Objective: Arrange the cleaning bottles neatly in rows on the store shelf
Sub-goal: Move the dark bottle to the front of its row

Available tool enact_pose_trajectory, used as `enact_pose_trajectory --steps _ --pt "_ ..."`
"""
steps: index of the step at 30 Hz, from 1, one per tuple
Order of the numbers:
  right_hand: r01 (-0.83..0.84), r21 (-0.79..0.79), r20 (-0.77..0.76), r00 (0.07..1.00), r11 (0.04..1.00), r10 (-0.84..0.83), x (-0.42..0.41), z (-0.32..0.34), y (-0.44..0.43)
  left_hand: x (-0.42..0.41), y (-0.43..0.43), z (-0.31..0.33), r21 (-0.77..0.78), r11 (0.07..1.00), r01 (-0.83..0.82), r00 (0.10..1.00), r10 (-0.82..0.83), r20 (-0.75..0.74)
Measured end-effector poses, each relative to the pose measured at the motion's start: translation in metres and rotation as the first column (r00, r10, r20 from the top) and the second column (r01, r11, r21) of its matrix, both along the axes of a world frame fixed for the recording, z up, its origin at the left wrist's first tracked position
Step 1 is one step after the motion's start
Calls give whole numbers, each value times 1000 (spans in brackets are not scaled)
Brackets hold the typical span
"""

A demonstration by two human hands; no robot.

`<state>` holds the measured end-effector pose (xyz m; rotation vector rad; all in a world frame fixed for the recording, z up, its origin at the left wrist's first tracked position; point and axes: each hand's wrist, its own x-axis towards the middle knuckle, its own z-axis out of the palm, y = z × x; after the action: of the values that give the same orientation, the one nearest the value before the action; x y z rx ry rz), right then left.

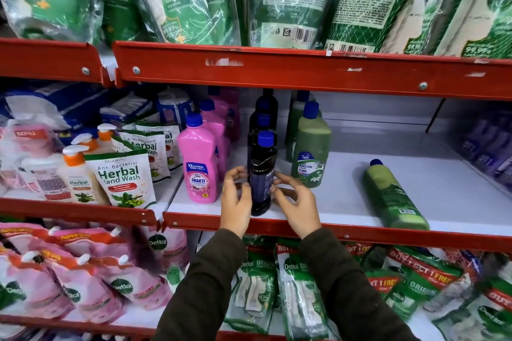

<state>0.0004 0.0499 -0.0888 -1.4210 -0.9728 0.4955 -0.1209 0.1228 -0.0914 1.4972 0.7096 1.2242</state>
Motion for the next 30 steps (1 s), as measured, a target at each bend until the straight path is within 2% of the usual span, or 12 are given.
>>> enact_pose_trajectory --steps 4,8,11,14,26,30 --pt "-182 -29 -93 980 983 179 -2 4 -3 -4 3 1 -21 991 134 990 -135 -40" --pt "-129 -53 14 991 990 130 -2 1 1 -4 5 3 -65 979 195 981 -195 8" --pt "-75 -42 101 992 996 79 0 1 3 -4 6 3 -136 983 127 991 -120 62" --pt "-52 -44 164 985 998 58 3 1 4 -3 7 3 -143 988 59 997 -50 66" --pt "-48 -47 121 991 998 53 0 4 3 1 0 4 -143 989 -36 994 50 95" --pt "-47 62 39 998 997 45 2 1 -10 4 -22 3 -13 966 -260 951 258 169"
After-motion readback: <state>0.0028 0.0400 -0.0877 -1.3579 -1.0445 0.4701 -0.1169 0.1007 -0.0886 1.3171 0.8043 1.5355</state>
